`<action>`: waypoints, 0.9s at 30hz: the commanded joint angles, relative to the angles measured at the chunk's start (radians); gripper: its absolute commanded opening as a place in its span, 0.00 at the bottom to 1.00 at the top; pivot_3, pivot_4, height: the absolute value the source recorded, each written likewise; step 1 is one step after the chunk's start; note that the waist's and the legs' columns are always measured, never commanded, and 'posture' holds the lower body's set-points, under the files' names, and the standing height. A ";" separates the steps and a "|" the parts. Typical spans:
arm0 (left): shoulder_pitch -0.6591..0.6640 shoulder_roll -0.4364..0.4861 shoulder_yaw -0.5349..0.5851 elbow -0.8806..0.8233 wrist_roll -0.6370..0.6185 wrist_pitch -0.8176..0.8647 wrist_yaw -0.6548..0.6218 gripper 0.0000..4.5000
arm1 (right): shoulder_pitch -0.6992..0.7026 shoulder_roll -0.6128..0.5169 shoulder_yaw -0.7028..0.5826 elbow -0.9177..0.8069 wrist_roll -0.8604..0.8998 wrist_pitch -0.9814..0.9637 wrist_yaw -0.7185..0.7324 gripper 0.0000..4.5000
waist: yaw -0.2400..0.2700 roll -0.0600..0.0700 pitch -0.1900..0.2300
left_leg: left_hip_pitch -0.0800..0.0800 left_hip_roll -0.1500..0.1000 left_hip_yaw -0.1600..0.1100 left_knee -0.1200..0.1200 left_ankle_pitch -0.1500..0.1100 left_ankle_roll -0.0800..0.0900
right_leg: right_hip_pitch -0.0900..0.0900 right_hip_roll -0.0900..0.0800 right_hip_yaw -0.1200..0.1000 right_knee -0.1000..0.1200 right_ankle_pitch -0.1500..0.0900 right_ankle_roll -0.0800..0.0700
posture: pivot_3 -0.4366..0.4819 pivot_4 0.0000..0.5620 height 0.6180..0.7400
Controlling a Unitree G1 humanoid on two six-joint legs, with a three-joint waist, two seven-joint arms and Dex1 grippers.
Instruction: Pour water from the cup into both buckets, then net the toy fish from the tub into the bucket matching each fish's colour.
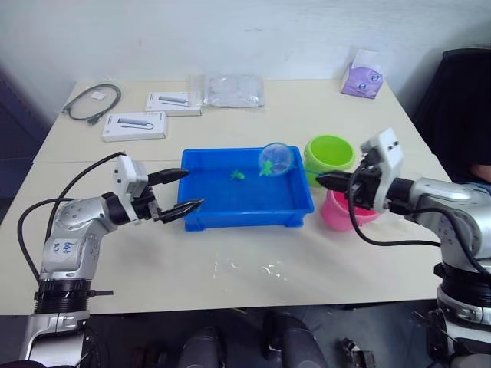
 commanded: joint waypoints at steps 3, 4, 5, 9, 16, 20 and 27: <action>-0.079 -0.032 -0.037 0.045 0.005 0.001 -0.010 0.98 | 0.051 -0.081 -0.111 -0.032 -0.023 -0.077 -0.076 0.00 | 0.003 0.000 0.000 | 0.000 0.000 0.000 0.000 0.000 0.000 | 0.000 0.000 0.000 0.000 0.000 0.000 | 0.48 0.27 1.00; -0.087 -0.035 -0.041 0.055 0.007 0.004 -0.010 0.98 | 0.056 -0.090 -0.114 -0.019 -0.033 -0.097 -0.090 0.00 | 0.003 0.000 0.000 | 0.000 -0.001 0.000 0.000 0.000 0.000 | 0.000 0.000 0.000 0.000 0.000 0.000 | 0.48 0.27 1.00; -0.099 -0.046 -0.040 0.068 0.003 0.012 0.000 0.98 | 0.067 -0.104 -0.112 0.000 -0.055 -0.136 -0.102 0.00 | 0.003 0.000 0.000 | 0.000 -0.001 0.001 0.000 0.000 0.000 | 0.000 0.000 0.001 0.000 0.000 0.000 | 0.48 0.27 1.00; -0.117 -0.063 -0.053 0.096 0.010 0.016 0.002 0.98 | 0.071 -0.102 -0.114 0.059 -0.095 -0.204 -0.170 0.00 | 0.001 0.000 0.000 | 0.001 -0.001 0.001 0.000 0.000 0.000 | 0.000 0.001 0.001 0.000 0.000 0.001 | 0.48 0.27 1.00; -0.112 -0.066 -0.058 0.092 0.021 0.011 -0.005 0.98 | 0.154 -0.140 -0.023 0.123 -0.247 -0.440 -0.228 0.00 | 0.001 0.000 0.000 | 0.001 0.000 0.002 0.000 0.000 0.000 | 0.000 0.001 0.002 0.000 0.000 0.001 | 0.48 0.27 1.00; -0.107 -0.065 -0.063 0.092 0.032 -0.004 -0.011 0.98 | 0.250 -0.219 0.096 0.197 -0.450 -0.810 -0.223 0.00 | 0.006 0.000 0.000 | 0.001 -0.001 0.002 0.000 0.000 0.000 | 0.000 0.001 0.002 -0.001 0.000 0.001 | 0.48 0.27 1.00; -0.104 -0.078 -0.076 0.098 0.044 -0.034 -0.028 0.98 | 0.269 -0.288 0.213 0.338 -0.754 -1.260 -0.367 0.00 | 0.005 0.000 0.000 | 0.002 0.000 0.003 0.000 0.001 0.000 | 0.001 0.001 0.003 -0.001 0.001 0.001 | 0.48 0.27 1.00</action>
